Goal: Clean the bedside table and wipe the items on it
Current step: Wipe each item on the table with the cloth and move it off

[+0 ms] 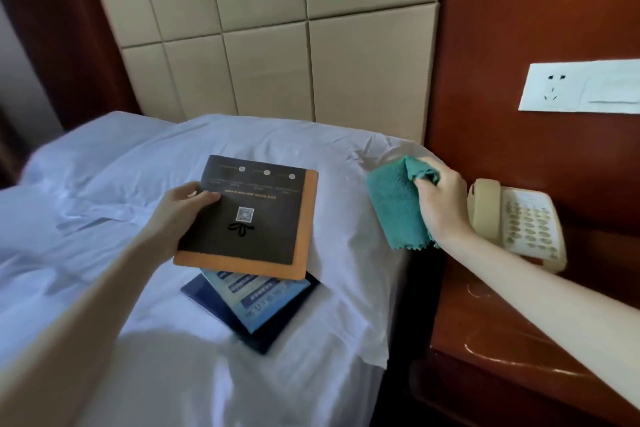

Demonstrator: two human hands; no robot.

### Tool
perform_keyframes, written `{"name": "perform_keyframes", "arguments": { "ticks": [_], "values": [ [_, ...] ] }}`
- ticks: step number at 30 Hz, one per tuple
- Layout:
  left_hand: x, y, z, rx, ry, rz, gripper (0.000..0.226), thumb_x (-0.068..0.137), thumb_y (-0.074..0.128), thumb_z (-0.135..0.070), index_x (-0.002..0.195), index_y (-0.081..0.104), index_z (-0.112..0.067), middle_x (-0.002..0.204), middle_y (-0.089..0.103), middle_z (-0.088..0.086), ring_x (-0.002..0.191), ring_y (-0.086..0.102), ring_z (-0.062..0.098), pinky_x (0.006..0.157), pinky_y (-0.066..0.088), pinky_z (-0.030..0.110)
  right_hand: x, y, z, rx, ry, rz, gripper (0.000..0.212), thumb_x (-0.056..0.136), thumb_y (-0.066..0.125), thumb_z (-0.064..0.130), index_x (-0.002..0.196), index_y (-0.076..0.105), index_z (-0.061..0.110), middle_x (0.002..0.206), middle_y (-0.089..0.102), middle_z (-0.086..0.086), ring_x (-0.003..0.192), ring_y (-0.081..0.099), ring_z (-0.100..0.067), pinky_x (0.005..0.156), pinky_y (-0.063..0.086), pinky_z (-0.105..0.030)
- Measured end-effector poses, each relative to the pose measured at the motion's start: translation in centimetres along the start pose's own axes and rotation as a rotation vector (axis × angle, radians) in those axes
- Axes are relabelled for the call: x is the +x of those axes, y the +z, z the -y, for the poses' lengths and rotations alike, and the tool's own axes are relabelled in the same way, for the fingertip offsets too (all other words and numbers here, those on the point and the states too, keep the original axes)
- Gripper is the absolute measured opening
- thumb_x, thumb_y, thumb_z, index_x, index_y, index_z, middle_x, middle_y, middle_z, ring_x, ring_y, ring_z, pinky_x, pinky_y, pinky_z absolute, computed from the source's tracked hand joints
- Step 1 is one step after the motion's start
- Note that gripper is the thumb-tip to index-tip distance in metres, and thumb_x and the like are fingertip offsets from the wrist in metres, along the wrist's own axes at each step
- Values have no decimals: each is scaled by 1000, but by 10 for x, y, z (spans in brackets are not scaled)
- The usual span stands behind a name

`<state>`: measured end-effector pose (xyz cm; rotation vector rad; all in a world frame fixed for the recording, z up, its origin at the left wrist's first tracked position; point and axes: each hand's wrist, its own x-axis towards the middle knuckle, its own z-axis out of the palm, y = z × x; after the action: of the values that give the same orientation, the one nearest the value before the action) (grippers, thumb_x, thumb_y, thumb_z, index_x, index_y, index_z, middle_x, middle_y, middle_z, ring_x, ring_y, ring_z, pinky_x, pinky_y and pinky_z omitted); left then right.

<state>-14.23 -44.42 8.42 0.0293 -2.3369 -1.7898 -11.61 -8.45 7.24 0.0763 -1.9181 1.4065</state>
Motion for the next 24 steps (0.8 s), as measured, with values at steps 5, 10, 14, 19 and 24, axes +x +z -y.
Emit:
{"name": "perform_keyframes", "arguments": {
  "ticks": [5,10,14,19,24],
  "values": [
    [7,2,13,153,107,-85,13,84,67,-24,95,69,-18,93,72,8,85,67,27,83,53,42,-2,-1,-1,-16,-17,14,33,85,48,-5,104,68,12,91,65,4,77,54,1,67,40,-6],
    [11,2,15,142,129,-98,23,86,67,-20,108,61,-17,99,67,2,85,64,17,75,49,31,1,-14,-8,-58,-3,19,29,87,46,-4,104,67,8,89,65,-3,79,55,-14,67,40,-26],
    [8,-1,6,68,64,15,22,90,60,-12,108,54,-22,93,70,-2,77,69,19,64,50,29,3,-18,-12,-75,5,11,28,87,46,-3,101,67,9,78,60,2,67,49,-10,55,34,-20],
    [5,-16,-1,153,-25,139,31,88,58,-11,100,63,-39,88,73,-9,75,72,18,66,52,30,0,-13,-11,-70,12,20,33,87,47,-3,109,68,9,94,66,-4,83,55,-14,65,39,-20],
    [2,-23,-4,400,-34,226,38,88,57,-9,85,67,-45,76,74,-15,67,71,8,62,46,21,-3,-13,-8,-83,-12,21,32,86,48,-3,109,68,8,95,66,-3,83,55,-12,60,36,-5]
  ]
}}
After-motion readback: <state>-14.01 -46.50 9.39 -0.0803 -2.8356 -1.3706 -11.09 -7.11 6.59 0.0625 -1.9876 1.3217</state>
